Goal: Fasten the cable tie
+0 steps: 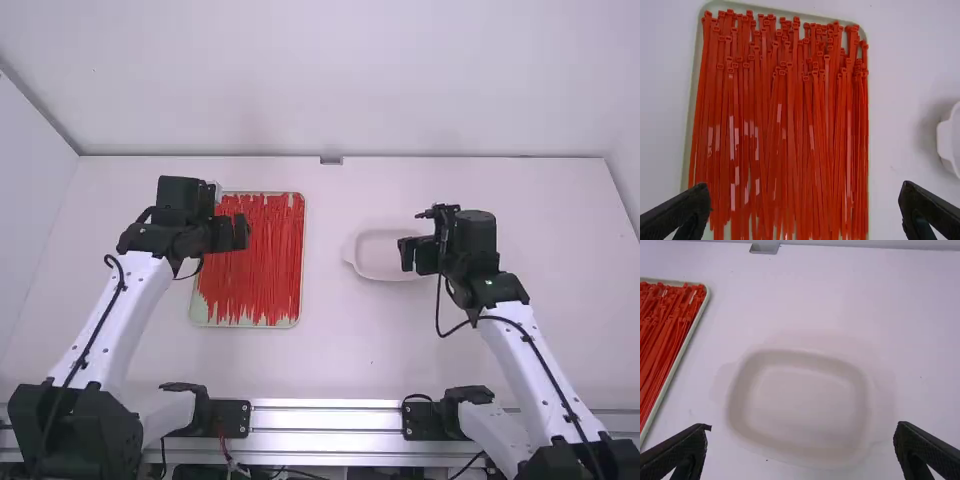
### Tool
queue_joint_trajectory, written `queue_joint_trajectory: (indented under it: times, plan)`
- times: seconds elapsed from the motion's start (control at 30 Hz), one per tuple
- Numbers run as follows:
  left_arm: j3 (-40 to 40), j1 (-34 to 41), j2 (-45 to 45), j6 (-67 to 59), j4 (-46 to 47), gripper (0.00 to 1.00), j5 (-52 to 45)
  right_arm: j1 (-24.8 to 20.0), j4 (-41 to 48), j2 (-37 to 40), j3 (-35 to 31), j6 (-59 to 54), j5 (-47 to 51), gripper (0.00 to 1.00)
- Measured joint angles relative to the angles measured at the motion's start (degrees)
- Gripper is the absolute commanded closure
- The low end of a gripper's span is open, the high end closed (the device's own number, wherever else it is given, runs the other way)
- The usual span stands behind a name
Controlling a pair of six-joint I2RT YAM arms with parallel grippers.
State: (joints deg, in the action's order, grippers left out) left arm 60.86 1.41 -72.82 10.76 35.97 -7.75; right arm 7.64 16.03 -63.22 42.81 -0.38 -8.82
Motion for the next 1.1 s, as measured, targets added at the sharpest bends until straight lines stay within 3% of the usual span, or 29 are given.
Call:
queue_joint_trajectory:
  times: [0.33,0.5,0.83,1.1]
  plan:
    - [0.1,0.0,0.0,0.0,-3.3,0.01,0.0,0.4,-3.5,0.0,0.0,1.5,-4.1,0.01]
    - [4.3,0.0,-2.3,-0.2,-2.6,0.01,-0.6,2.4,-5.4,0.0,0.0,1.5,-7.6,0.01]
    - [22.5,0.0,-19.0,-0.9,1.2,0.01,-2.6,8.2,-6.7,0.0,0.0,1.6,-10.9,0.01]
    - [31.1,0.0,-32.9,-0.9,1.2,0.01,-4.5,10.8,-6.9,0.0,0.0,1.5,-13.0,0.01]
